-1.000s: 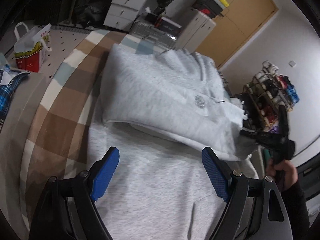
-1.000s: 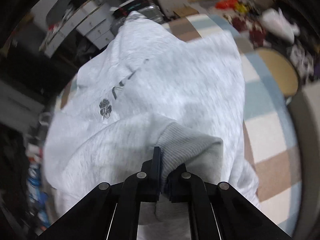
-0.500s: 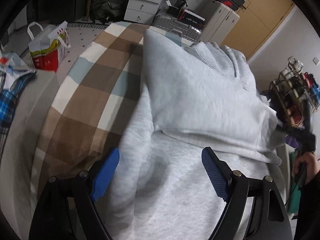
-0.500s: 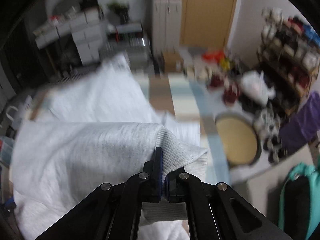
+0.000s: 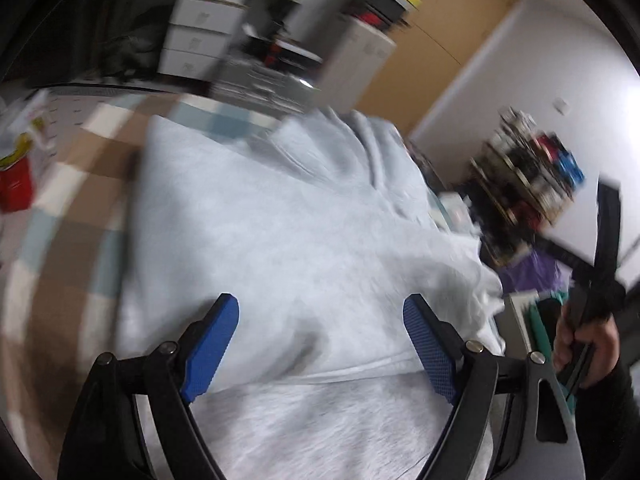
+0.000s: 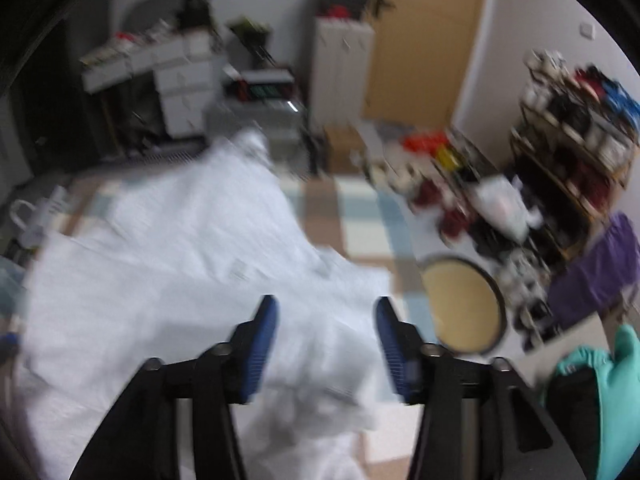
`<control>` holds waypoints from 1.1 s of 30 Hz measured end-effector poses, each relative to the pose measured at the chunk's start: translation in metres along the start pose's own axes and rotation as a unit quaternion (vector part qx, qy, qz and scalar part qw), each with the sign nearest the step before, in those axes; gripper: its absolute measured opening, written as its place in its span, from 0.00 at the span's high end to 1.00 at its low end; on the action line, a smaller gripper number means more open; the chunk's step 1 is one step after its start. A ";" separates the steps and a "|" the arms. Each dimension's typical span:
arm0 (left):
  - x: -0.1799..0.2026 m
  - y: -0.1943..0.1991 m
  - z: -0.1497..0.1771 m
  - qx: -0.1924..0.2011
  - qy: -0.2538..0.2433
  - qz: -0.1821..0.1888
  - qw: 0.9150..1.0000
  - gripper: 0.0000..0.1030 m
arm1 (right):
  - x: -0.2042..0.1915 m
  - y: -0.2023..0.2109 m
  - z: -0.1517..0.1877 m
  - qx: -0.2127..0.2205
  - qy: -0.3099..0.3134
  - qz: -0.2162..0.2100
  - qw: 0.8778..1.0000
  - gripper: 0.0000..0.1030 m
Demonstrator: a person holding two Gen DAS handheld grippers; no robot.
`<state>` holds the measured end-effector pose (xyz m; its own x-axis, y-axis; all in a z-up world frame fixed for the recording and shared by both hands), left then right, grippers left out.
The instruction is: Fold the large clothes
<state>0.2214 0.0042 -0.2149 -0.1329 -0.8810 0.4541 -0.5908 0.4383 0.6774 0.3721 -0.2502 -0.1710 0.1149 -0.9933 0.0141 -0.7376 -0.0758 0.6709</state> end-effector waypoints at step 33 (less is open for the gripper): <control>-0.133 0.154 0.002 0.159 0.214 -0.058 0.962 0.22 | -0.307 -0.140 0.080 -0.166 0.140 -0.142 0.966 0.39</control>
<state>0.1465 0.1884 -0.1721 0.2483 -0.7368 0.6289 -0.8040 0.2054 0.5580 0.3866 0.0584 -0.3286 0.4913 -0.8703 -0.0357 -0.4017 -0.2628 0.8773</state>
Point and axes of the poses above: each gripper's, at about its wrist camera, not at the fingertips, and y roughly against the way its jaws point, x to its right, z to its underside, the point moved 10 cm from there along -y, roughly the way its jaws point, and after that the axes turned 2 degrees about -y, right-handed, at the moved point
